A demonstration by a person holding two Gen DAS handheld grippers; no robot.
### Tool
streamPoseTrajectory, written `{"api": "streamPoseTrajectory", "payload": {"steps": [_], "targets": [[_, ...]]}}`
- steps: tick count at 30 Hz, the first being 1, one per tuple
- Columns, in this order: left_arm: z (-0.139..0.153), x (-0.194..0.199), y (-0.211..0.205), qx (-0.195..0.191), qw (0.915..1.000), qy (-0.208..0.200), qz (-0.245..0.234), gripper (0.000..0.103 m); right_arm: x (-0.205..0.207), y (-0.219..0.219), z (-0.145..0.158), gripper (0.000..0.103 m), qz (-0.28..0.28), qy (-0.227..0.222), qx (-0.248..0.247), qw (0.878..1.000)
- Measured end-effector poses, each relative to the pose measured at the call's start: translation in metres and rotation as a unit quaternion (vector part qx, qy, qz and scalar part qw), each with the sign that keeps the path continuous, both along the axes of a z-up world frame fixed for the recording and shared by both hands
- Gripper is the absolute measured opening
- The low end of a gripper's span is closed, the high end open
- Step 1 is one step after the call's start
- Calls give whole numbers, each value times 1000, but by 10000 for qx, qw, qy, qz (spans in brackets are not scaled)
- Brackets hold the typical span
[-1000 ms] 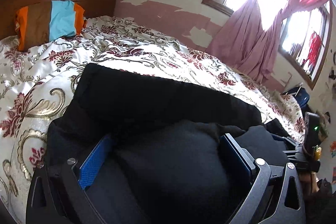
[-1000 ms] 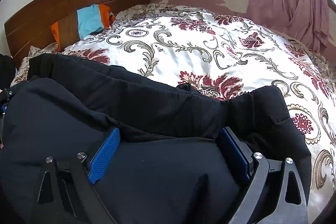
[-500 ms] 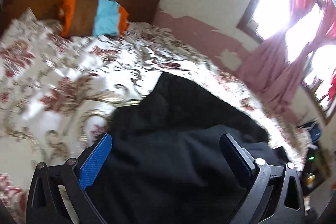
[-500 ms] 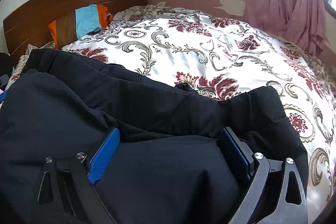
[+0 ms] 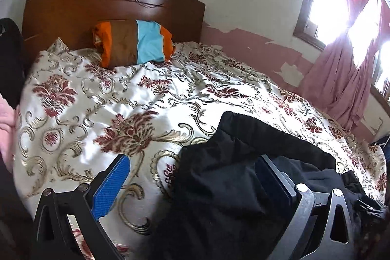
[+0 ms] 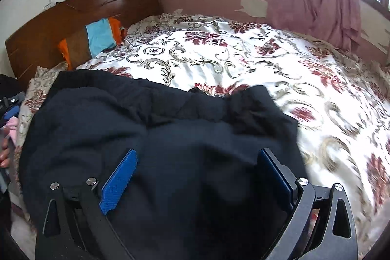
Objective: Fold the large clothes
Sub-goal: 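Move both open grippers to the edges of the navy jacket bundle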
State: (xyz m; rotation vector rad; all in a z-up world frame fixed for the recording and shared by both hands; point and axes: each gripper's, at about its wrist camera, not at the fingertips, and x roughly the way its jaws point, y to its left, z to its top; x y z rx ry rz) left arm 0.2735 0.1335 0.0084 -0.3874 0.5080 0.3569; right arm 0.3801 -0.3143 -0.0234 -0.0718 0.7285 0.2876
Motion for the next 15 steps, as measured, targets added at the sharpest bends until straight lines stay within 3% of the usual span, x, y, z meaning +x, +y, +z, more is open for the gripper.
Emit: {"api": "streamPoseTrajectory", "payload": {"steps": [3, 9, 15], "targets": [[5, -8, 0, 17, 10000, -9, 28, 103, -27, -22, 12, 98, 32, -49, 9, 10000], [14, -22, -8, 294, 9995, 19, 98, 103, -68, -76, 33, 101, -154, -580, 659, 9960], [17, -44, -14, 294, 9989, 180, -332, 103, -75, -97, 25, 101, -359, -418, 364, 9978]]}}
